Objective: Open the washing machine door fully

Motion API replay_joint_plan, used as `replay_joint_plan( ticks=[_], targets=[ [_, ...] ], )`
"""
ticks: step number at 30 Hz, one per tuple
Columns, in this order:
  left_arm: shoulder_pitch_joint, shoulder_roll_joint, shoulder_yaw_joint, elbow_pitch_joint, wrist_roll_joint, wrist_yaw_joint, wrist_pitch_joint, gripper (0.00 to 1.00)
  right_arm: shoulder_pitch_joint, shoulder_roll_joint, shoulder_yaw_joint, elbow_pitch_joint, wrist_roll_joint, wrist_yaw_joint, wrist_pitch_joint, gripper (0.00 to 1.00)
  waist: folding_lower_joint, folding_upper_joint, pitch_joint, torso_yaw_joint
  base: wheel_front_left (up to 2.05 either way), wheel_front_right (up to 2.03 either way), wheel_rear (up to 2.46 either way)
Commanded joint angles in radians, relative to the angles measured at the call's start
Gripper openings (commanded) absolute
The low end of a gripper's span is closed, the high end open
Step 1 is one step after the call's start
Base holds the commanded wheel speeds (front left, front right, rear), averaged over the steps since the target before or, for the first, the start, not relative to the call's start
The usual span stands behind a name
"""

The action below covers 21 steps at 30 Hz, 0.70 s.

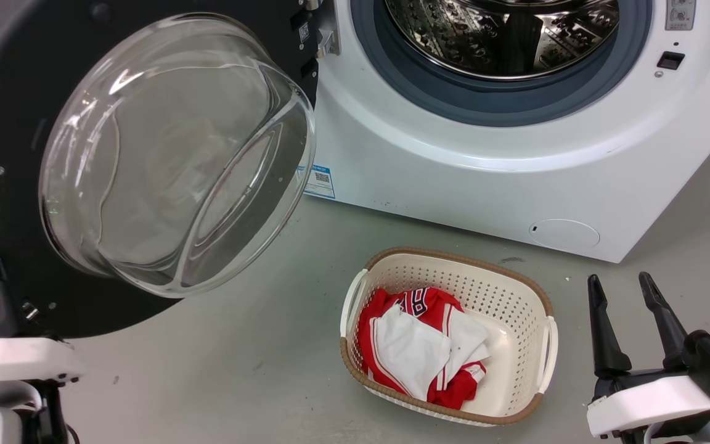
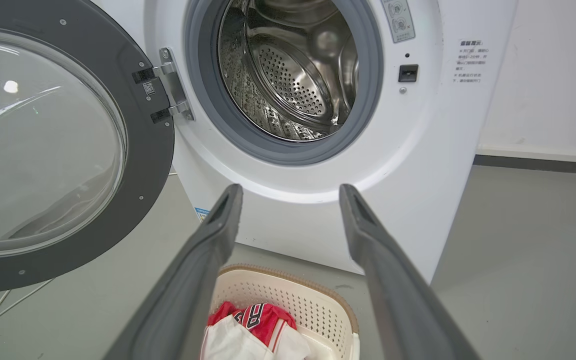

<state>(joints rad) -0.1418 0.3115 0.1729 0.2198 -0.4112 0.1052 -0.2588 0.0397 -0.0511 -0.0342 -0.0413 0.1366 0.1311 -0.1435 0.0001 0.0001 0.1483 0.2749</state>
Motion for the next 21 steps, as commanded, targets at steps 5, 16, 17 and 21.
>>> replay_joint_plan(
  ticks=[5, 16, 17, 21],
  targets=[
    [-0.046, 0.026, 0.028, 0.063, 0.005, -0.023, -0.007, 0.0, -0.02, 0.002, -0.002, 0.001, -0.006, -0.001, -0.005, 1.0, -0.0001, -0.0001, 0.005, -0.004, 0.0, 0.0, 0.0],
    [0.03, -0.034, 0.071, -0.004, 0.073, -0.026, -0.007, 0.0, -0.013, 0.002, 0.002, 0.02, 0.008, -0.001, -0.018, 1.0, -0.0001, -0.0001, -0.027, -0.02, 0.0, 0.0, 0.0],
    [0.049, -0.045, 0.076, -0.022, 0.084, -0.025, -0.007, 0.0, -0.01, 0.002, 0.004, 0.025, 0.01, -0.001, -0.019, 1.0, -0.0001, -0.0001, -0.034, -0.022, 0.0, 0.0, 0.0],
    [0.132, -0.104, 0.094, -0.105, 0.12, -0.03, -0.007, 0.0, -0.003, 0.002, 0.013, 0.039, 0.014, -0.001, -0.024, 1.0, -0.0001, -0.0001, -0.058, -0.039, 0.0, 0.0, 0.0]
  ],
)
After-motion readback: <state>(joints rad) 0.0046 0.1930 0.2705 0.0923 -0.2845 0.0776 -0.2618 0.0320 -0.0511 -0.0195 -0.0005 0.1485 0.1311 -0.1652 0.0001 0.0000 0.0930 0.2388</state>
